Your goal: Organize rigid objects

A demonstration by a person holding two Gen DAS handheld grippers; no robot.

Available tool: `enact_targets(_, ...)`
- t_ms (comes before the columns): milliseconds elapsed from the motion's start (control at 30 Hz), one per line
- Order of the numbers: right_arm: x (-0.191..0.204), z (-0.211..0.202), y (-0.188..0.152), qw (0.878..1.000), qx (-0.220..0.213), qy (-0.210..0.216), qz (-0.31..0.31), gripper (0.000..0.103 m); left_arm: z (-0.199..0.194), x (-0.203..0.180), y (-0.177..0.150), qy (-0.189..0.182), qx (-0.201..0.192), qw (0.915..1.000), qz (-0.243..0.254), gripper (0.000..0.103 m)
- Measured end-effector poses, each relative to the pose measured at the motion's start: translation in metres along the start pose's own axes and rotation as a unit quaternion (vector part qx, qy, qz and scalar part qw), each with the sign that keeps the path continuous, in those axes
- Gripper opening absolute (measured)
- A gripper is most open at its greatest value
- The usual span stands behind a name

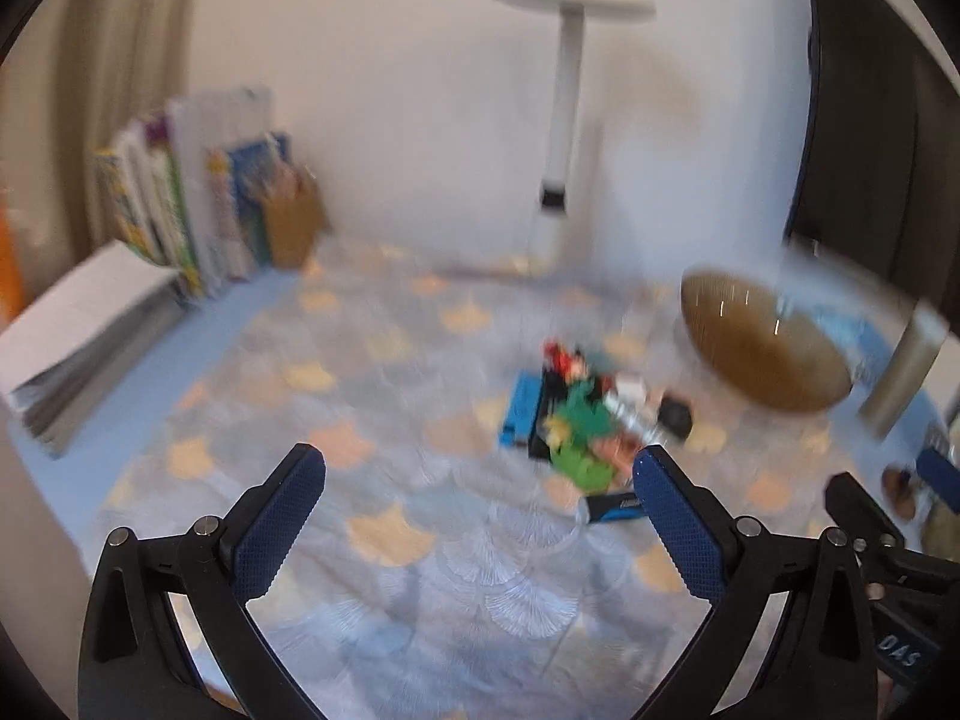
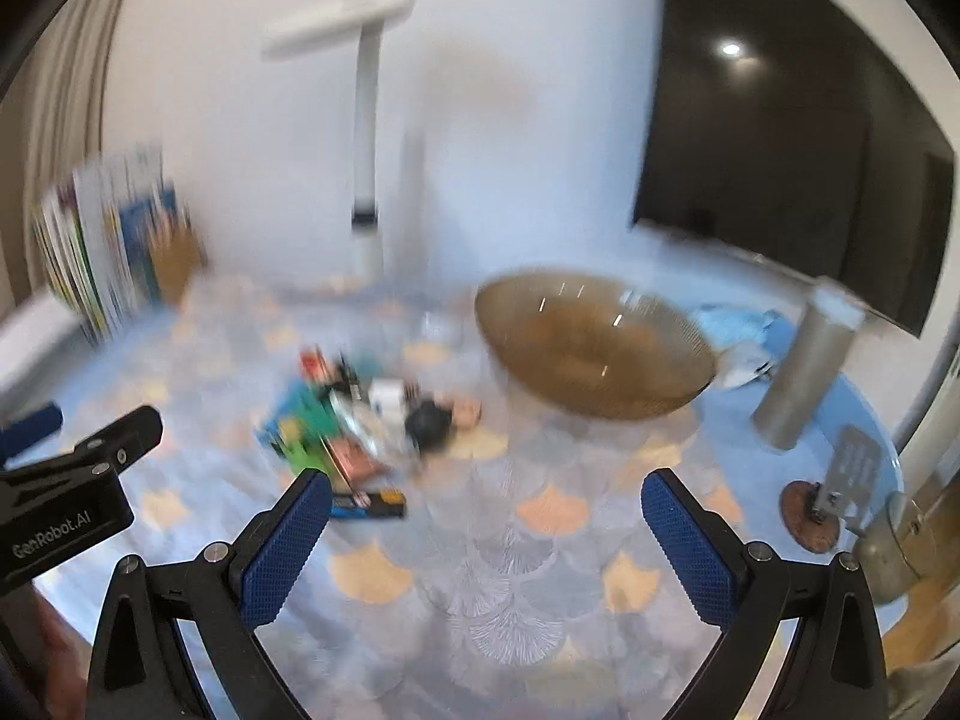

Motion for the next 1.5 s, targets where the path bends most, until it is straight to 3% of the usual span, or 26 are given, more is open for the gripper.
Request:
enact_targets(133, -0.001, -0.026, -0.004, 1.0, -0.003, -0.006, -0.009, 0.103, -0.021, -0.004, -0.002, 0.006, -0.011, 0.9998, -0.018, 0.102)
enact_targets(267, 0.0, -0.045, -0.015, 1.0, -0.014, 0.026, 0.006, 0.103, -0.052, -0.022, -0.003, 0.025, -0.051, 0.9978, 0.034, 0.103)
enact_targets(367, -0.002, -0.049, -0.019, 0.999, -0.01, 0.036, 0.015, 0.103, -0.058, -0.03, -0.004, 0.013, -0.047, 0.9976, 0.05, 0.103)
enact_targets(433, -0.007, -0.049, -0.018, 1.0, -0.016, 0.004, 0.008, 0.103, -0.059, -0.028, -0.006, 0.01, -0.04, 0.9981, 0.045, 0.102)
enact_targets(533, -0.016, -0.054, -0.009, 0.997, -0.053, -0.047, -0.008, 0.103, -0.067, -0.025, -0.002, 0.02, -0.063, 0.9964, 0.053, 0.102)
enact_targets(667, -0.015, -0.053, 0.013, 0.994, -0.085, -0.054, -0.032, 0.103, -0.068, -0.039, 0.025, -0.007, -0.102, 0.9913, 0.083, 0.102)
enact_targets(767, -0.008, -0.045, 0.046, 0.996, -0.086, 0.003, -0.021, 0.103, -0.064, -0.051, 0.063, -0.043, -0.109, 0.9885, 0.096, 0.102)
enact_targets(800, -0.004, -0.041, 0.054, 0.996, -0.071, 0.044, -0.009, 0.103, -0.061, -0.056, 0.077, -0.063, -0.104, 0.9879, 0.097, 0.102)
enact_targets(900, 0.005, -0.021, 0.068, 0.986, 0.013, 0.162, 0.022, 0.103, -0.061, -0.059, 0.093, -0.076, -0.099, 0.9871, 0.1, 0.103)
enact_targets(967, 0.006, -0.014, 0.063, 0.983, 0.036, 0.176, 0.027, 0.103, -0.058, -0.062, 0.084, -0.079, -0.097, 0.9863, 0.107, 0.103)
enact_targets(1067, 0.003, -0.003, 0.038, 0.988, 0.051, 0.146, 0.026, 0.103, -0.04, -0.061, 0.048, -0.073, -0.063, 0.9884, 0.117, 0.102)
enact_targets(1267, 0.009, 0.03, -0.03, 0.99, 0.094, 0.1, 0.019, 0.103, 0.012, -0.025, -0.03, -0.086, 0.028, 0.9957, 0.023, 0.103)
enact_targets(1333, 0.013, 0.04, -0.044, 0.991, 0.106, 0.082, 0.003, 0.103, 0.021, -0.017, -0.041, -0.077, 0.044, 0.9959, 0.017, 0.103)
enact_targets(1500, 0.019, 0.043, -0.044, 0.996, 0.077, 0.044, -0.032, 0.103, 0.028, -0.011, -0.045, -0.064, 0.041, 0.9969, 0.02, 0.103)
Point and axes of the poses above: each gripper's, at about its wrist camera, not at the fingertips, and z roughly the way its jaws point, x to its left, y to its top, the point moved 9 cm from there along z, roughly the way its jaws point, and after that the axes turned 15 degrees about -y, right-handed, at the moved point
